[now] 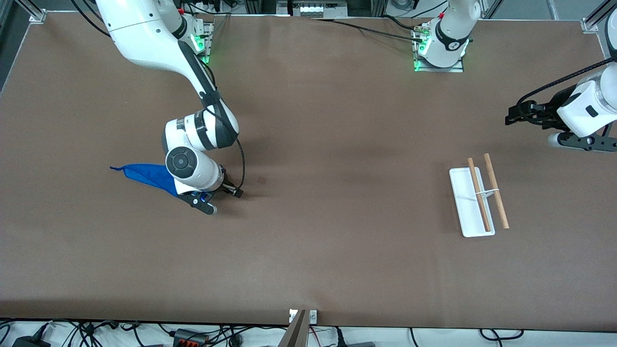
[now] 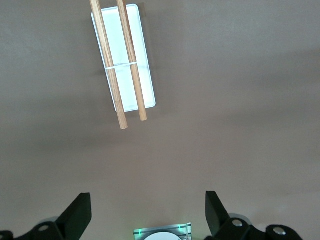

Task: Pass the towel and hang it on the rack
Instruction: 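Close the right gripper on the blue towel's corner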

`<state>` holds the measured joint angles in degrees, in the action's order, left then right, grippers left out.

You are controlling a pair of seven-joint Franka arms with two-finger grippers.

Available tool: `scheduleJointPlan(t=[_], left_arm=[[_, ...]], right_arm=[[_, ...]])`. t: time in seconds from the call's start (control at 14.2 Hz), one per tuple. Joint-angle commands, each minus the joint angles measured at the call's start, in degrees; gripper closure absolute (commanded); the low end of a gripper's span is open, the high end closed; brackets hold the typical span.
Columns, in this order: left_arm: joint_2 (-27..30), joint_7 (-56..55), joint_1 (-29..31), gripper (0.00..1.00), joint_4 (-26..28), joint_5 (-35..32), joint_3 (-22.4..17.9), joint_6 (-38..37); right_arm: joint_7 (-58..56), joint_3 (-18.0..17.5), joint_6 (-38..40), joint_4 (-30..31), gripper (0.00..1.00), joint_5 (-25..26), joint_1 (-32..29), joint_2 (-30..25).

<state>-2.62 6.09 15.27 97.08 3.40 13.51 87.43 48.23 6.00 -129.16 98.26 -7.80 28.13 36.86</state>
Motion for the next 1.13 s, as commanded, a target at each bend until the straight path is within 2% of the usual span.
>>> scheduleJointPlan(t=[0.0, 0.49, 0.78, 1.06], left_arm=[[-0.28, 1.47, 0.37, 0.0, -1.19, 1.17, 0.2, -1.13], [-0.28, 1.47, 0.37, 0.0, -1.19, 1.17, 0.38, -1.13], [-0.28, 1.47, 0.37, 0.0, -1.19, 1.17, 0.38, -1.13], [-0.28, 1.47, 0.46, 0.0, -1.19, 1.17, 0.38, -1.13]], right_arm=[[3.8, 0.68, 0.4, 0.7, 0.28, -0.9, 0.62, -0.03], [3.98, 1.47, 1.64, 2.28, 0.35, -0.99, 0.17, -0.39], [3.8, 1.56, 1.63, 2.19, 0.53, -0.9, -0.44, -0.21], [3.37, 1.56, 1.63, 2.02, 0.79, -0.9, -0.62, -0.3]])
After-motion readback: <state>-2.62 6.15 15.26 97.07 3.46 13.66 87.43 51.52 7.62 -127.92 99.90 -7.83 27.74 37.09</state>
